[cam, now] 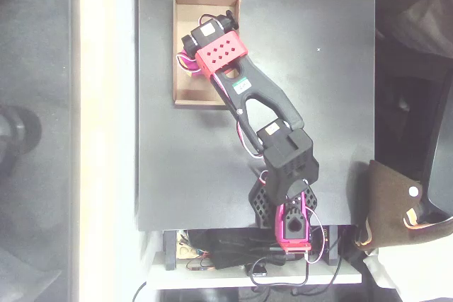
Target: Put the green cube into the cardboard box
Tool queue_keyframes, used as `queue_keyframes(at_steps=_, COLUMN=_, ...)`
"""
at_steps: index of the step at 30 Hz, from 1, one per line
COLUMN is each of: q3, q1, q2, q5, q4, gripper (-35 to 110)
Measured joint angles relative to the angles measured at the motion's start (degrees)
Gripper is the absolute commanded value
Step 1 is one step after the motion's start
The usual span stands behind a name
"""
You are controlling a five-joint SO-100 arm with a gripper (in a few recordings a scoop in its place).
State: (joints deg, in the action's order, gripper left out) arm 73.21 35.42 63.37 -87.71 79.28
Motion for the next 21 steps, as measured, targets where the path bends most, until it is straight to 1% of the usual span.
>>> queue_keyframes(at_steps=6, q3=0.0, q1=0.0, q2=0.0, q5=0.0, q4=0.0, gripper=29)
queue_keyframes(at_steps=10, q3=0.0, q1=0.4, q2=0.0, q5=0.0, q4=0.0, gripper=38)
queue_keyframes(at_steps=13, q3=0.0, q1=0.4, q2=0.0, q5=0.0, q4=0.0, gripper=40)
queue_keyframes(at_steps=21, q3=0.0, q1=0.4, q2=0.0, q5=0.0, q4=0.0, gripper=40)
